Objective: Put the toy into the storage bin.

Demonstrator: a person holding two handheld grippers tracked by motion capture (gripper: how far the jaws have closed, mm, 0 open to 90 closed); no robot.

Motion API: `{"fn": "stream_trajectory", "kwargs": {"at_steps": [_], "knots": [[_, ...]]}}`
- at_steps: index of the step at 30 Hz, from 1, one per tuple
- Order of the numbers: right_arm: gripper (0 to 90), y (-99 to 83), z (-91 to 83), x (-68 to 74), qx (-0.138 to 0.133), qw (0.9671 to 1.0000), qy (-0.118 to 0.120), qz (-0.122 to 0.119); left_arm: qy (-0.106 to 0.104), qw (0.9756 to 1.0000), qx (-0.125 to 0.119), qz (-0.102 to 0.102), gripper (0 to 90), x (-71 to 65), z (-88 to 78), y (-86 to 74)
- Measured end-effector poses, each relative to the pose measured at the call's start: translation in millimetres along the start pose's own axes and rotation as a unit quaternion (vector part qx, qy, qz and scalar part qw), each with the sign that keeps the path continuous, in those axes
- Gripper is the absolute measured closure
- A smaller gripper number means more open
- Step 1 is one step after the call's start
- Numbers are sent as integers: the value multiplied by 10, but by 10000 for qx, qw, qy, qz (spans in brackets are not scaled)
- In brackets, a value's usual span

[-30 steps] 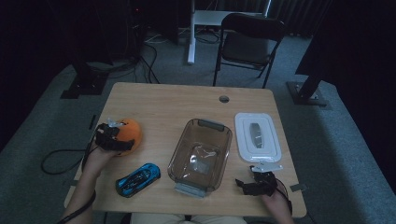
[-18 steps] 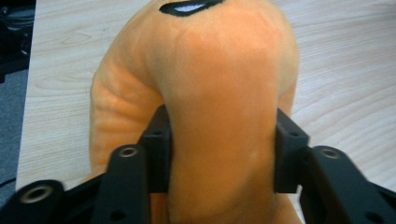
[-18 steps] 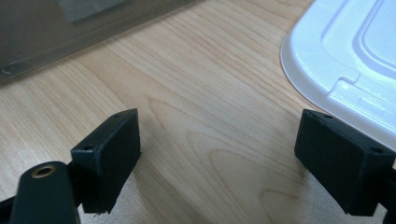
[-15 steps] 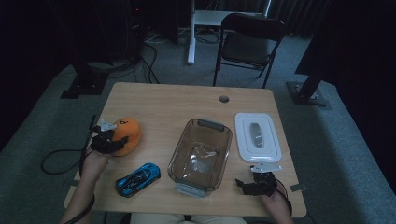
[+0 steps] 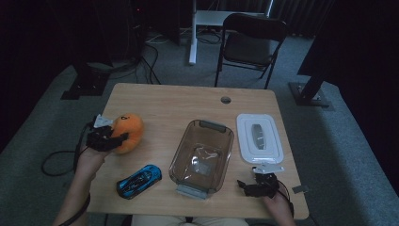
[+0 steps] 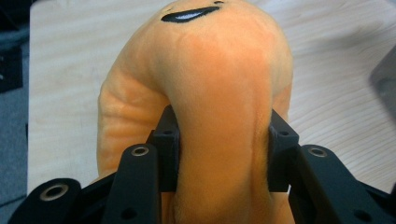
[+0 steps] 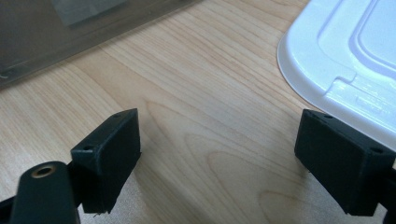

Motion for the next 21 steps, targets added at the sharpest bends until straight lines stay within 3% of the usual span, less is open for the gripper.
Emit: {"fn": "stream_trajectory", "kwargs": {"at_steps": [11,21], "knots": [[139,-2,6,6,10,9999,-80,-79,-431,9982,-116,398,599,-376,-35,294],[138,-2,6,7,12,9999,-82,-77,-635,9946,-162,810,598,-695,-44,590]]}}
Point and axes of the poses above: each handheld gripper's, and its own axes: z roughly forward along the jaws, y roughly out of its top, x roughly to its left, the point moved 9 cm from there along z, roughly forward along the jaws, and after that the axes turned 13 degrees about -y, right-handed, at the moved point
